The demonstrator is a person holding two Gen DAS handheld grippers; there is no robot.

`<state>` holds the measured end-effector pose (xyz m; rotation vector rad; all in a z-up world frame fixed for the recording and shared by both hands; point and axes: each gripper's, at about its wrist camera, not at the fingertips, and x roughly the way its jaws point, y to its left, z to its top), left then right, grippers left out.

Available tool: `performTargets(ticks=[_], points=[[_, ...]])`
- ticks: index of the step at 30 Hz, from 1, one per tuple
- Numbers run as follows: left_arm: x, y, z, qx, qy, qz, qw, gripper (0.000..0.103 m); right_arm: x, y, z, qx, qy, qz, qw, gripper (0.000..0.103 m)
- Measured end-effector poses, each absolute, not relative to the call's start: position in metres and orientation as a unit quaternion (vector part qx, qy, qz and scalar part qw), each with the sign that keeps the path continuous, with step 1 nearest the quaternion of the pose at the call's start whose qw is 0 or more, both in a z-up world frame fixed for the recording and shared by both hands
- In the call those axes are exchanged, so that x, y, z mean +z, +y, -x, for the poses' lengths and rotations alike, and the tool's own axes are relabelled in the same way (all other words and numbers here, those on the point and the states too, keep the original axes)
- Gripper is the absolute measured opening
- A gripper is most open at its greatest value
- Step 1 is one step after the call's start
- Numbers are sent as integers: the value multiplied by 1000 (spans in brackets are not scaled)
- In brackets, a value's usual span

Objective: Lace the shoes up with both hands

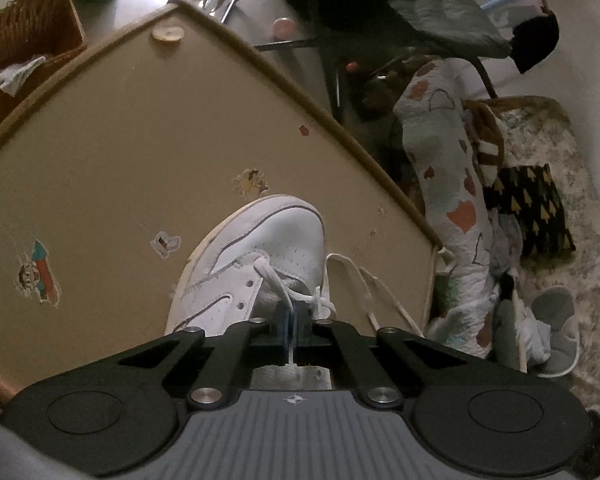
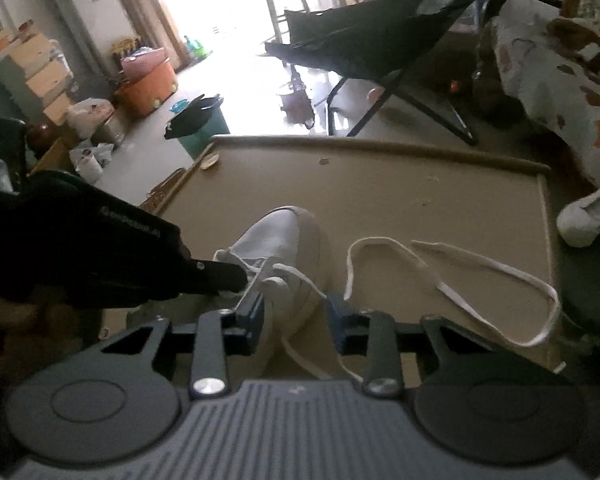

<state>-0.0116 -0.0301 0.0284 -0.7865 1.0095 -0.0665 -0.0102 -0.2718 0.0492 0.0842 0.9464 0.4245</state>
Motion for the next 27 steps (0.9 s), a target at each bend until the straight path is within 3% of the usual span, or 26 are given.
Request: performTargets(ticks=[7, 21, 24, 27], points=[[48, -35, 7, -23, 443, 296, 846, 2, 44, -248, 3, 214, 462, 60, 858, 23], [60, -27, 5, -30, 415, 270, 868, 2, 41, -231, -7, 217, 464, 59, 857, 22], [57, -26, 8, -34, 416, 278, 865, 2, 38, -231, -6, 193, 462, 50, 864, 14], [55, -26, 11, -36, 421, 284, 861, 2, 34, -228, -4, 196, 465, 28, 863, 13]])
